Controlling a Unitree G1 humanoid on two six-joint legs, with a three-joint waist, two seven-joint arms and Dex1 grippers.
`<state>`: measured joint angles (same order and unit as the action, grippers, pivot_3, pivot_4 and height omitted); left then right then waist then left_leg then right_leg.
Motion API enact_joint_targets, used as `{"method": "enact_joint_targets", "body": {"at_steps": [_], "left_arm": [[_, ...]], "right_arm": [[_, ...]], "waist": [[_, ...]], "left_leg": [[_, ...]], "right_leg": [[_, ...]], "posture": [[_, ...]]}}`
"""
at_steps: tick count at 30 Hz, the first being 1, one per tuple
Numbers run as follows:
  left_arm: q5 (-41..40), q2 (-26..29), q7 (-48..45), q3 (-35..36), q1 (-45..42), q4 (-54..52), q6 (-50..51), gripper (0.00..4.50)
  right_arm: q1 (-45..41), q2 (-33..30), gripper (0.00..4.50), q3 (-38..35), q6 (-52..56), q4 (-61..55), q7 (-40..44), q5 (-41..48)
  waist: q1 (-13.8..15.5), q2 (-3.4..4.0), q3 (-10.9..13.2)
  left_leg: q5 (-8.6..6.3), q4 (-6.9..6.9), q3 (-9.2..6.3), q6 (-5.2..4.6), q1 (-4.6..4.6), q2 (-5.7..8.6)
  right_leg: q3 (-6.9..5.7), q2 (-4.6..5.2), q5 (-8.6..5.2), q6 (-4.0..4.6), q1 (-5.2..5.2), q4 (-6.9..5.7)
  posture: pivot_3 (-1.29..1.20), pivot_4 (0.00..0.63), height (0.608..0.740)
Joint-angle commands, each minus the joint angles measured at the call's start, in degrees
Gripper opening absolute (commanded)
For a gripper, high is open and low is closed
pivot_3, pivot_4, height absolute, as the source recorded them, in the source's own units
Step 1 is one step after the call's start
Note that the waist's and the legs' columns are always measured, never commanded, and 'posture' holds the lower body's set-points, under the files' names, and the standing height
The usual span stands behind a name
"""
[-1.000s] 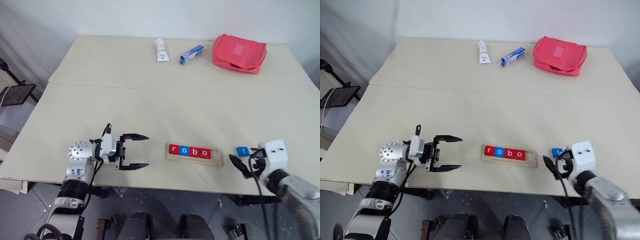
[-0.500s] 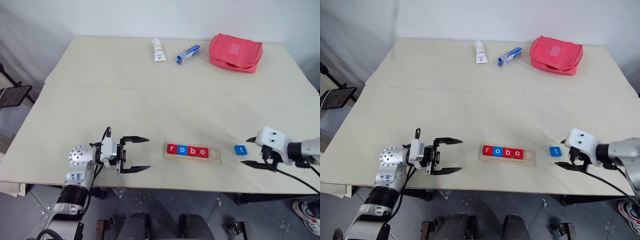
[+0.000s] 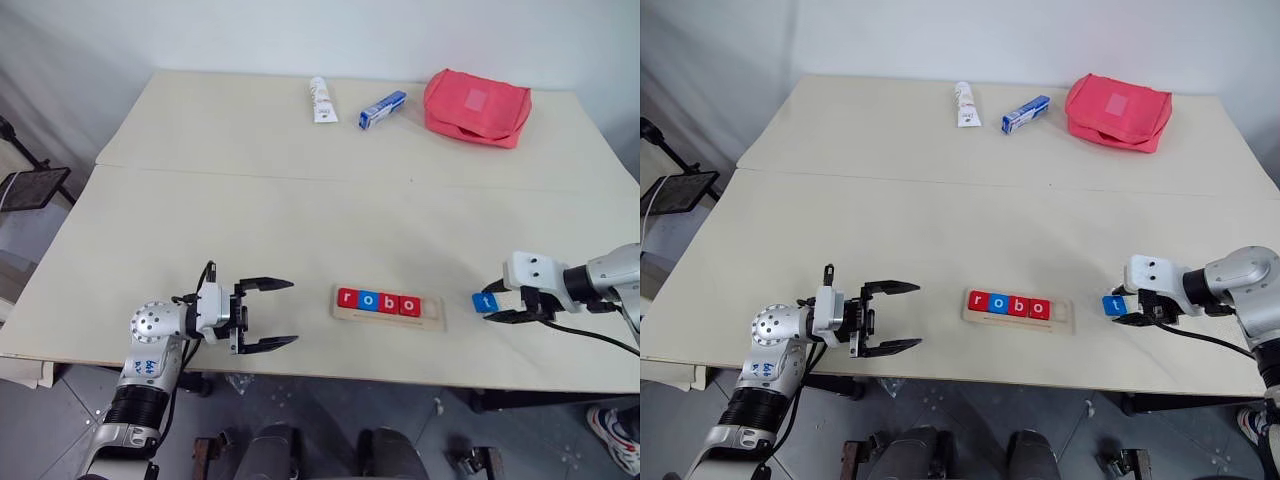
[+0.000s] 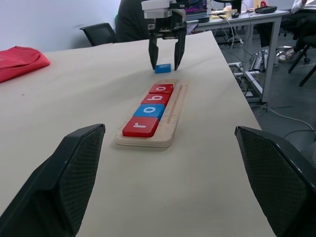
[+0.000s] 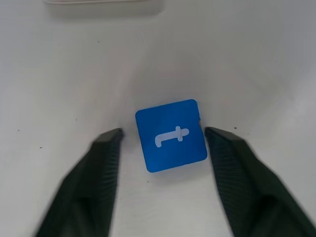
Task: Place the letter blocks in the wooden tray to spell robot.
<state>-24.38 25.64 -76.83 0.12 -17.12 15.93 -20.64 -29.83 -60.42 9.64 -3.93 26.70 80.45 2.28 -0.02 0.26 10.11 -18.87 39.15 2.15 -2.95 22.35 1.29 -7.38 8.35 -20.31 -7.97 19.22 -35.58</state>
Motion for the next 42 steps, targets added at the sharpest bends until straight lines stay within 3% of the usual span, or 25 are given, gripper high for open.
{"method": "enact_joint_targets", "body": {"at_steps": [1,10,15,31,42], "left_arm": [[-0.27,0.17,0.45,0.38,-0.1,-1.42,-0.5,4.5],[-0.07,-0.59,-0.2,-0.16,-2.14,1.14,-0.89,4.5],[0.03,-1.1,-0.55,-0.4,-3.19,2.24,-1.12,4.5],[-0.09,-0.89,1.35,-0.38,-0.33,-1.07,-0.57,4.5],[-0.11,-0.69,2.36,-0.42,0.67,-2.19,-0.47,4.5]], "right_arm": [[0.44,0.07,1.46,-1.69,2.75,-2.12,-1.02,0.27],[5.94,-0.79,1.46,-7.79,28.21,-28.4,-3.4,10.35],[7.61,-0.48,1.46,-6.35,33.23,-35.55,-5.43,10.48],[2.69,1.55,1.46,2.17,33.43,-34.24,-5.8,6.92],[1.95,2.57,1.46,4.26,31.82,-32.86,-5.63,5.16]], "waist": [[0.0,0.0,0.0],[0.19,0.01,0.0],[0.68,0.0,0.0],[0.69,0.0,0.0],[0.68,0.0,0.0]], "left_leg": [[0.0,0.0,0.0,0.0,0.0,0.0],[-0.01,-0.03,-0.04,0.01,0.05,0.0],[-0.01,-0.02,-0.06,0.0,0.05,0.06],[-0.01,-0.03,-0.05,0.0,0.06,0.06],[-0.01,-0.03,-0.05,0.0,0.05,0.06]], "right_leg": [[0.0,0.0,0.0,0.0,0.0,0.0],[-0.02,0.01,0.0,0.0,0.08,-0.04],[-0.02,0.06,0.0,0.0,0.08,-0.03],[-0.03,0.06,0.0,0.0,0.1,-0.03],[-0.04,0.05,0.0,0.0,0.1,-0.03]], "posture": [[0.0,0.15,0.74],[0.0,0.15,0.74],[0.0,0.15,0.74],[0.0,0.15,0.74],[0.0,0.15,0.74]]}}
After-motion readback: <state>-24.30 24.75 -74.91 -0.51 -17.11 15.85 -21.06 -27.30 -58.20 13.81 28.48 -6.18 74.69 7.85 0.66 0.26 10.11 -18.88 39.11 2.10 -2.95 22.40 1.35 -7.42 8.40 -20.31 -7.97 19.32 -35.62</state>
